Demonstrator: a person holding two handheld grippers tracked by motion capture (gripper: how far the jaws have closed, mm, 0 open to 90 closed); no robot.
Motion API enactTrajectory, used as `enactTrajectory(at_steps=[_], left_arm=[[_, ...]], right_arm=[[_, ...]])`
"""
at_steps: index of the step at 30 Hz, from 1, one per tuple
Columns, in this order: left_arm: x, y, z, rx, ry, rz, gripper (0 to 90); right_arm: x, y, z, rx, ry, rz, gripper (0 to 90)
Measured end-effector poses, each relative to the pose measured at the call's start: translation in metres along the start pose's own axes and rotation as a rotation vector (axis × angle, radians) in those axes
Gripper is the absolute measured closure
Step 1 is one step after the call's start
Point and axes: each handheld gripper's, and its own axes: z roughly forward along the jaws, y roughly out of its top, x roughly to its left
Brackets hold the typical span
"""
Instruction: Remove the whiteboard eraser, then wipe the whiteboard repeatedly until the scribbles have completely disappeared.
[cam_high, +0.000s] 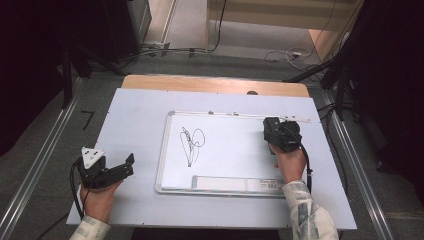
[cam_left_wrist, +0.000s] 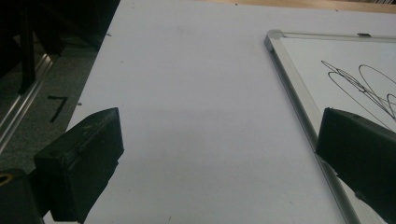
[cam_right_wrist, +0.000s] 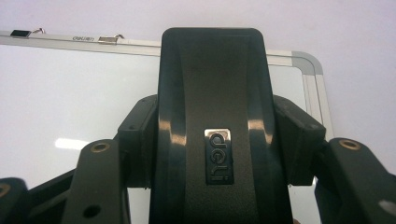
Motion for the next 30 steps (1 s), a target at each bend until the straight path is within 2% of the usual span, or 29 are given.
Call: enactTrajectory(at_steps=[12,16,30], left_arm=[[-0.001,0.000,-0.001,-0.004,-0.005,-0.002,1.4],[0.001,0.000,-0.001,-0.001,-0.006,-0.015,1.4],[0.002,0.000,-0.002,-0.002,-0.007,-0.018,1.4]], right_arm=[[0.013,-0.001,-0.003,0.000,0.030,-0.025,38.2],[0.022,-0.002,-0.004,-0.003,0.048,-0.040,38.2],[0.056,-0.003,-0.002,0.005,0.112,-0.080,38.2]])
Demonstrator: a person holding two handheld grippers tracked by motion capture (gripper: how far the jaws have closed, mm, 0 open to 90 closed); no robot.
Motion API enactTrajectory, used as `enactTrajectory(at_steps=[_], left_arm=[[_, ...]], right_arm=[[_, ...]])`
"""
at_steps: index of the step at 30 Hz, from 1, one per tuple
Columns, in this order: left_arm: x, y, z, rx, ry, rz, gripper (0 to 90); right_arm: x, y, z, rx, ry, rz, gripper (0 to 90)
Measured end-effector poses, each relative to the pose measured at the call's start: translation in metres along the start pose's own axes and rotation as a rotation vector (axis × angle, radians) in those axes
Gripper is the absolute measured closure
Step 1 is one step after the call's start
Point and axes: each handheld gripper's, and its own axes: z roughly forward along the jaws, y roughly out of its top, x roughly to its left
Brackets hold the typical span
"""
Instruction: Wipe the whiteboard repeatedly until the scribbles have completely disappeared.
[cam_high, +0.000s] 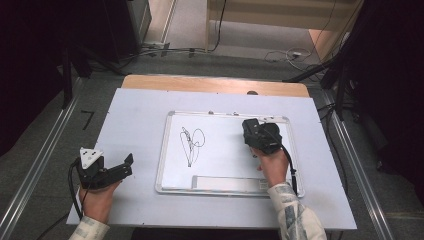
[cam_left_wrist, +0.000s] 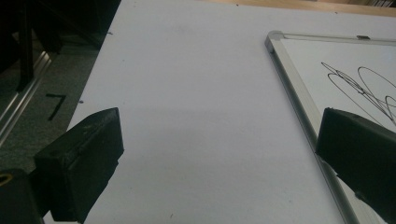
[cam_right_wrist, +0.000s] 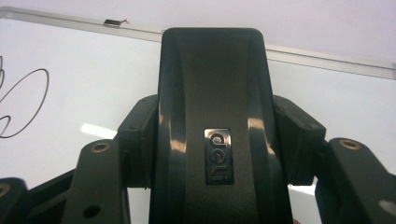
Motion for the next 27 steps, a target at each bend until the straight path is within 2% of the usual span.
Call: enactTrajectory(at_steps=[27], left_arm=[[0.001,0.000,0.000,0.006,-0.006,-0.001,1.5]], right_arm=[[0.061,0.002,0.018,0.022,0.091,-0.066,38.2]])
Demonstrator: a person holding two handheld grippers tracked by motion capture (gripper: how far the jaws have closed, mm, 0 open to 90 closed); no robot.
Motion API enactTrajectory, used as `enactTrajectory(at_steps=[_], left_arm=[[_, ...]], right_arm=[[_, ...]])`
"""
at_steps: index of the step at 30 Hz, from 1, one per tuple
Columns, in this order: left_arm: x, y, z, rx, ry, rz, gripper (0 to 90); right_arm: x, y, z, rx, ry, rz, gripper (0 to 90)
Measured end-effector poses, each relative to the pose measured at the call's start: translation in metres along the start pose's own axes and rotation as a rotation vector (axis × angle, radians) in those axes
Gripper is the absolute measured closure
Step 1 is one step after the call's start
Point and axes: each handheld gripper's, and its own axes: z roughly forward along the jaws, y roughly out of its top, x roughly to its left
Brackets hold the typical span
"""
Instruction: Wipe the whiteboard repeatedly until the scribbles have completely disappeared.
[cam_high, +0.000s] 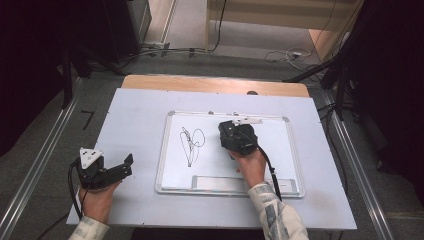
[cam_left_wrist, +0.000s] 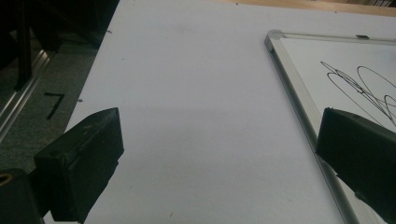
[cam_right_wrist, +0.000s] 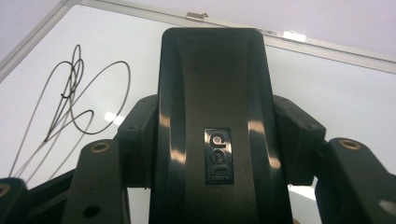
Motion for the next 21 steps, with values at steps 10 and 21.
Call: enactTrajectory(at_steps=[10,21], left_arm=[[0.001,0.000,0.000,0.001,-0.002,-0.002,1.5],[0.000,0.000,0.000,0.001,-0.006,0.001,1.5]], right_arm=[[0.015,-0.001,0.009,0.013,0.020,-0.018,38.2],[0.032,-0.002,0.019,0.026,0.037,-0.045,38.2]])
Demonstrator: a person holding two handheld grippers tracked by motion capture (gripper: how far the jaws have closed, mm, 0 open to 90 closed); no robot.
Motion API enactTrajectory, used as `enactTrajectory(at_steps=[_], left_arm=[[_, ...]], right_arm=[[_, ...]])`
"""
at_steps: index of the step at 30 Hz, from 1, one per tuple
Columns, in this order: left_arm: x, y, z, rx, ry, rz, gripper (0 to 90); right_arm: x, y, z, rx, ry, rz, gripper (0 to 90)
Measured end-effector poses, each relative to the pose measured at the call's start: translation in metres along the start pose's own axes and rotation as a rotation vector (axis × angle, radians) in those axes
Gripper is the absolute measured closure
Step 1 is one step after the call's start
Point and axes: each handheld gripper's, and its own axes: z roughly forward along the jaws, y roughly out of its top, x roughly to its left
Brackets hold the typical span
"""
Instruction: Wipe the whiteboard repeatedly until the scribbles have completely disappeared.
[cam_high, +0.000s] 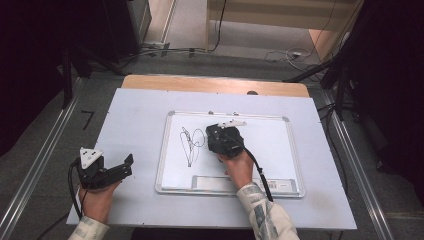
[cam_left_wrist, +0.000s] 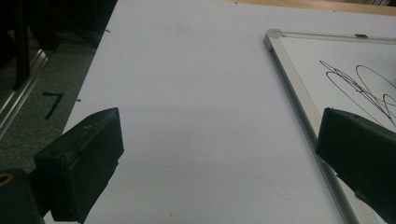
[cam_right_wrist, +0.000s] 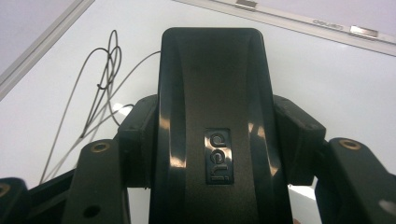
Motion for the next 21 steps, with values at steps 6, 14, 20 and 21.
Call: enactTrajectory(at_steps=[6,14,20,21], left_arm=[[0.000,0.000,0.000,0.002,-0.001,0.004,1.5],[0.000,0.000,0.000,0.005,-0.006,0.008,1.5],[0.000,-0.001,0.000,0.005,-0.005,0.009,1.5],[0.000,-0.001,0.000,0.005,-0.006,0.009,1.5]], right_arm=[[0.013,0.003,0.007,0.008,0.009,-0.022,38.2],[0.027,0.005,0.019,0.021,0.005,-0.054,38.2],[0.030,0.006,0.028,0.036,-0.006,-0.064,38.1],[0.031,0.006,0.030,0.039,-0.011,-0.067,38.2]])
